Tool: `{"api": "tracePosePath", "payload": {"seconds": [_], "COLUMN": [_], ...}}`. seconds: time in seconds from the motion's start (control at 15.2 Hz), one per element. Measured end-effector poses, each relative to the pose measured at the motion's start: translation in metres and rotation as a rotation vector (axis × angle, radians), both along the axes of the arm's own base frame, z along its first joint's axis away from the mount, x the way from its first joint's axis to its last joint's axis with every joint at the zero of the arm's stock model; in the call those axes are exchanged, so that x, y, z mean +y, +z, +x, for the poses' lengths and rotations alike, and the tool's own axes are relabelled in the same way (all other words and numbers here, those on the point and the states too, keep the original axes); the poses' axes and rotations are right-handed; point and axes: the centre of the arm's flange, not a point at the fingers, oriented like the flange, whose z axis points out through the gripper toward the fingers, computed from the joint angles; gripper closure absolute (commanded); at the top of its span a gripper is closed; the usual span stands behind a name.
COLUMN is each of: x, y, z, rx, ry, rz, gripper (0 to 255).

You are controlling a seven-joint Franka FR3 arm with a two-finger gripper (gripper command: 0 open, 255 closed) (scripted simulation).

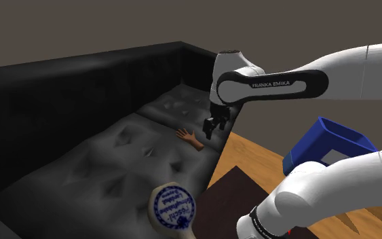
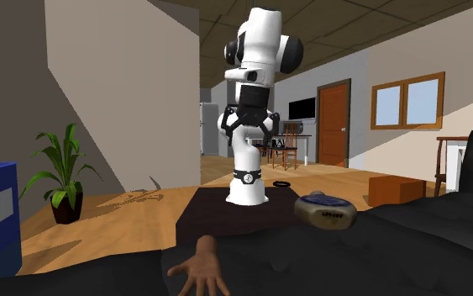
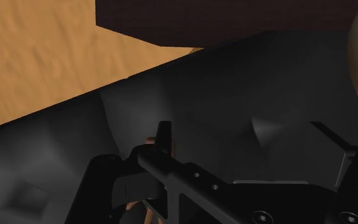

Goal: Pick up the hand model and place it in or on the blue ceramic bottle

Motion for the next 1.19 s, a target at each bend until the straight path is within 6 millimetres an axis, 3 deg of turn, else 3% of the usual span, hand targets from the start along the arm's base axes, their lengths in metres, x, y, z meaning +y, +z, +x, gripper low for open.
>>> {"api": "tracePosePath", "payload": {"seconds": [1.19], "x": [-0.062], "y": [-0.174], "z": [0.134], "rx": [-0.099], "ry": [-0.091], "rz": [-0.112], "gripper": [0]}}
